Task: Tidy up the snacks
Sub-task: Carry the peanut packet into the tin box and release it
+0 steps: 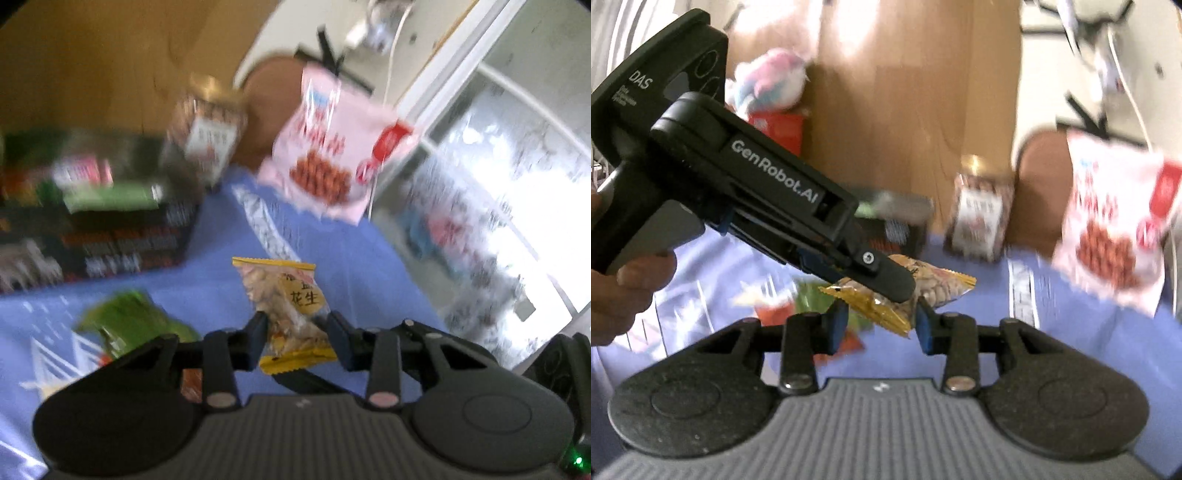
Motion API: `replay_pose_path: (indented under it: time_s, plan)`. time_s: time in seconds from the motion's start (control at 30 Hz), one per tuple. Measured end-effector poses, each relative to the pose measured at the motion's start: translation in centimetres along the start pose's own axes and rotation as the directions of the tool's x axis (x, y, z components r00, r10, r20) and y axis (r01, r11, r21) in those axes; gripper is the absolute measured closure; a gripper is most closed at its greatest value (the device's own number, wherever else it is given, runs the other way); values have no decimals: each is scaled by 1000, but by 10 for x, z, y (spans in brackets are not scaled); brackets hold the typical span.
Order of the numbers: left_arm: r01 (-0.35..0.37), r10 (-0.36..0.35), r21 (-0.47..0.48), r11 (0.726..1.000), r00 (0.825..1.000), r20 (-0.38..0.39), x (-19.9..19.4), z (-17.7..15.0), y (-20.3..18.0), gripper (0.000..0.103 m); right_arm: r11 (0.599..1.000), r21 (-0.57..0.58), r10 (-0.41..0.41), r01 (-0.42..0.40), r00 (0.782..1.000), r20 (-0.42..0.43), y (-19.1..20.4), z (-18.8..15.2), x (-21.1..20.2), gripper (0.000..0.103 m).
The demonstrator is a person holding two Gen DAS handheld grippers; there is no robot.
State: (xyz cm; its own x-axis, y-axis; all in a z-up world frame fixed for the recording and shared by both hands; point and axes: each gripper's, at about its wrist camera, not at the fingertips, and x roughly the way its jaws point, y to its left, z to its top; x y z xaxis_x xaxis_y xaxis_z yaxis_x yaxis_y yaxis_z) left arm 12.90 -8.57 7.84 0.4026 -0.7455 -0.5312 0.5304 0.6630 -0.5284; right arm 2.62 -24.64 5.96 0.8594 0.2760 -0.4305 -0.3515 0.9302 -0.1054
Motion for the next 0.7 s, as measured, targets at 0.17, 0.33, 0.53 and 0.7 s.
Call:
replay_pose_path:
  time_s: [0.17,0.33,0.53,0.7]
  plan:
    - [-21,23,-27,999,994,111,-31,24,20,66,994,-105,27,-21,998,55,17,38,19,61]
    - [-60,71,-86,994,990,123,-17,55,59,66,986,-161,56,-51,998,23,13,60,73,61]
    - [-112,129,-159,981,987,101,15,83,103,60,978,-201,48,-54,998,-33,2,67,134,58]
    - [-207,232,-198,958,966,112,21,96,115,56,987,-162,-13,11,1000,-15,-5,79,143,53]
